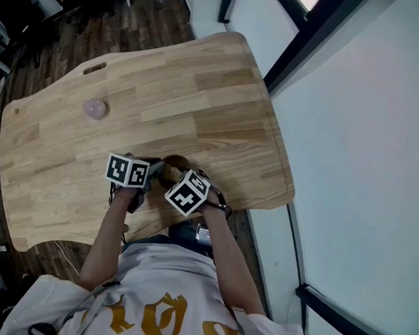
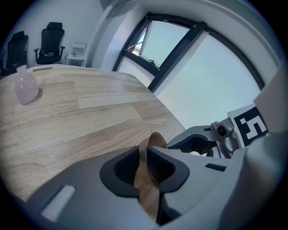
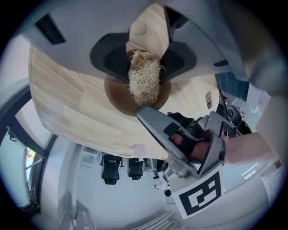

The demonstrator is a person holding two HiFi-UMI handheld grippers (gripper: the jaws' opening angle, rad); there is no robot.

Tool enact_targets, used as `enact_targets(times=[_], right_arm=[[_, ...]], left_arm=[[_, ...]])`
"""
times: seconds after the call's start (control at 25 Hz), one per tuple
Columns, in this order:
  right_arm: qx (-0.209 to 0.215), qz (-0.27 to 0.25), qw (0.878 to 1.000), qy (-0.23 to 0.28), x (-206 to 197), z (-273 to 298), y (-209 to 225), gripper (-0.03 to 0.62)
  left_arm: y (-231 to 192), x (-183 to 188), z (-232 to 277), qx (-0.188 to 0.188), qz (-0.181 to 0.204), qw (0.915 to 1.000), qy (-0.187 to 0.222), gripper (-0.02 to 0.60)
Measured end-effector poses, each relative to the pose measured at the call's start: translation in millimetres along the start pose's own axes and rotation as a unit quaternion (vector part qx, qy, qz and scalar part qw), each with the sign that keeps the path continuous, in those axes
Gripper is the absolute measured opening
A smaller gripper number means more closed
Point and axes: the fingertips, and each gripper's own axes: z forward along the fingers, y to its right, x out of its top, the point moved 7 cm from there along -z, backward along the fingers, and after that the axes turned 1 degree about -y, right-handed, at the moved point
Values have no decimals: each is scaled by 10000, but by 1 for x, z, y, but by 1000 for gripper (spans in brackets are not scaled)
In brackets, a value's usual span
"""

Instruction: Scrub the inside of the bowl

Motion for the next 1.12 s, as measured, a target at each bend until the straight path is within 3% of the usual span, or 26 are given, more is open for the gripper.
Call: enact_targets(times=[0.28,0.56,1.12], right_arm=[[96,-85,9998,-171,-4,-1,-3,181],[-63,-498,9980,-393,-8,1,-7,182],[-399,-445,9968,-526,-9,-1,2,181]], left_arm=[[1,1,0,47,95,9999,26,48],[1,0,-2,80,147,9999,9,48],[4,1,-4,86,153,9998,39,48]])
